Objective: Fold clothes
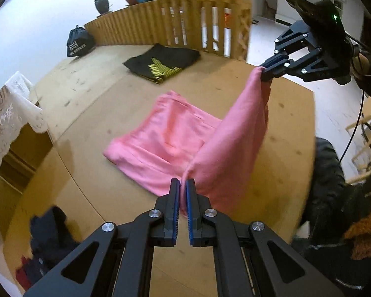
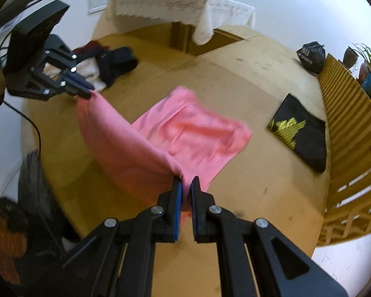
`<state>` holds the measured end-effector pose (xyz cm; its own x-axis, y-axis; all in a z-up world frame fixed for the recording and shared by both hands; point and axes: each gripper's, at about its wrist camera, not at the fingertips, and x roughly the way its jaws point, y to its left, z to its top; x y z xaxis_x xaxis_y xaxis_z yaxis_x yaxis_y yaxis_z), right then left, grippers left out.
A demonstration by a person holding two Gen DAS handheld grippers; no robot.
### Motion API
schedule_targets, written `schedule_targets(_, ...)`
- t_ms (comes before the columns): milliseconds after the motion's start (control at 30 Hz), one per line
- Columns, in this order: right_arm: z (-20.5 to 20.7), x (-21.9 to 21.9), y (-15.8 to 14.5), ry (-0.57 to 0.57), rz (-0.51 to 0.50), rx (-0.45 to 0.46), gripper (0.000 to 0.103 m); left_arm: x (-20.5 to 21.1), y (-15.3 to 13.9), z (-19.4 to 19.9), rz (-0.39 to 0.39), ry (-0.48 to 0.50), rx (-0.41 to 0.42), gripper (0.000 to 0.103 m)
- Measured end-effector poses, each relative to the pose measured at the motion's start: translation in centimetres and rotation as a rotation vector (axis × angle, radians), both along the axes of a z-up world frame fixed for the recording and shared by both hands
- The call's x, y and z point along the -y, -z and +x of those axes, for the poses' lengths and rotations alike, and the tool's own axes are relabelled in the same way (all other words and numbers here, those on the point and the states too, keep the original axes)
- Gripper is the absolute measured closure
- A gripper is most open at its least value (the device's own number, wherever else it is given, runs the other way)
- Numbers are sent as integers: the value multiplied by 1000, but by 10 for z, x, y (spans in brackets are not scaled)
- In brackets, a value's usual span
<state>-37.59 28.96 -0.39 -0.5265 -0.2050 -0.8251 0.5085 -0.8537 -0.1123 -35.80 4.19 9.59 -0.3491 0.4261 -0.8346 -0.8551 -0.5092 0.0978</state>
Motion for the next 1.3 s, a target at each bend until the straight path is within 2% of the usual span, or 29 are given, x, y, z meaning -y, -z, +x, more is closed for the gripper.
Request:
schedule_targets(133, -64, -7, 5, 30, 1, 25, 96, -9, 16, -54, -8, -28, 36, 98)
schedule_targets(333, -148, -14, 53, 43, 4, 129, 96, -21, 58, -124, -59, -28, 109, 101)
schedule_targets(433, -162, -16, 78, 35, 14, 173, 96, -30, 86, -139, -116, 27, 147, 99)
schedule_targets(533, -163, -17, 95, 29, 26, 199, 96, -47, 106, -138, -186, 95, 153, 97)
schedule_targets(600, -160, -16, 99, 19, 36, 206, 96, -62, 114, -128, -226, 175, 109, 93)
schedule_targets(733, -153, -17, 101, 2, 39, 221, 96, -81, 127, -123, -282, 243, 85, 91)
schedule_targets(800, -151, -17, 102, -3, 42, 224, 96, -84, 134, -121, -319, 253, 77, 89)
schedule_targets(867, -150, -17, 104, -8, 44, 227, 96, -87, 139, -119, -352, 266, 68, 82)
schedule_targets(1000, -147, -17, 106, -18, 49, 233, 96, -90, 146, -115, -376, 280, 78, 73)
schedule_targets(1100, -150, -14, 107, -21, 60, 236, 96, -91, 146, -115, -377, 283, 100, 73)
schedule_targets(1167, -152, -14, 106, -20, 61, 235, 96, -92, 143, -123, -365, 287, 145, 74)
schedule_targets(1300, -154, -15, 105, -16, 64, 230, 96, -92, 150, -130, -378, 256, 190, 75)
